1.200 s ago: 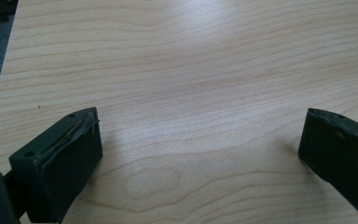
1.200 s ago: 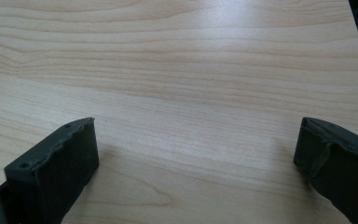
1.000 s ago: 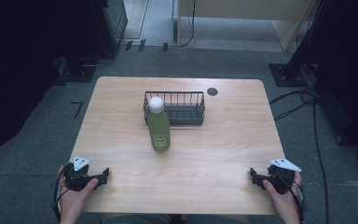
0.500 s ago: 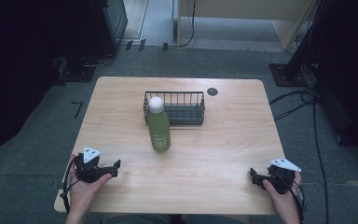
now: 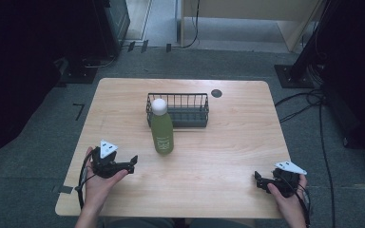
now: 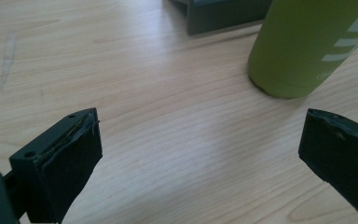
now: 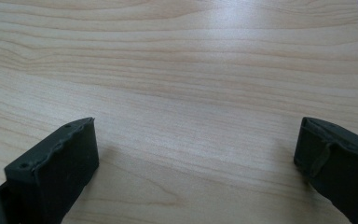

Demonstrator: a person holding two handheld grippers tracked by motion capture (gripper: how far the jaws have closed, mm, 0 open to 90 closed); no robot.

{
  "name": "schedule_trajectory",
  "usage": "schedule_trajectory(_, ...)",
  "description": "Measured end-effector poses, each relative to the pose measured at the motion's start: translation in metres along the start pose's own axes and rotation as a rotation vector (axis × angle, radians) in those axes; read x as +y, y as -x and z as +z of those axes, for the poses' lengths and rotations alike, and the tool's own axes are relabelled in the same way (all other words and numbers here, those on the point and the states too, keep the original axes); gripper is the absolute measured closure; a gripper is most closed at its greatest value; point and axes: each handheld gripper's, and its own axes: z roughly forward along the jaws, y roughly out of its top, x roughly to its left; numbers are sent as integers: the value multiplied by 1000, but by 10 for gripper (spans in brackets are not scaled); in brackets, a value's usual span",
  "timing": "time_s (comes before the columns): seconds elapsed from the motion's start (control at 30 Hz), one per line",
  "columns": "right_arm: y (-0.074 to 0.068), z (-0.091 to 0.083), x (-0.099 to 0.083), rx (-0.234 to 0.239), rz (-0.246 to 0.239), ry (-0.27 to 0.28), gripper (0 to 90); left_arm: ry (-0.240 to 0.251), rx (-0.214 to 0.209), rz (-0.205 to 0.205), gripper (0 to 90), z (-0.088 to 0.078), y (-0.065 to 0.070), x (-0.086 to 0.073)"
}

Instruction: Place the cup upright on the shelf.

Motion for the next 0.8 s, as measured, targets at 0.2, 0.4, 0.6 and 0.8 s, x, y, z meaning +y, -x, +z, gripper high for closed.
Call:
schedule_trajectory(0.2,0,0,0,0,0,0,0,12,-17,13,0,5,10,11)
schedule_trajectory(0.4,0,0,0,0,-1,0,0,23,-40,31,0,8,23,20)
schedule_trajectory(0.6,0,0,0,0,0,0,0,30,-62,37,0,14,34,27)
schedule_trajectory(0.8,0,0,0,5,-7,0,0,42,-79,46,0,20,46,32)
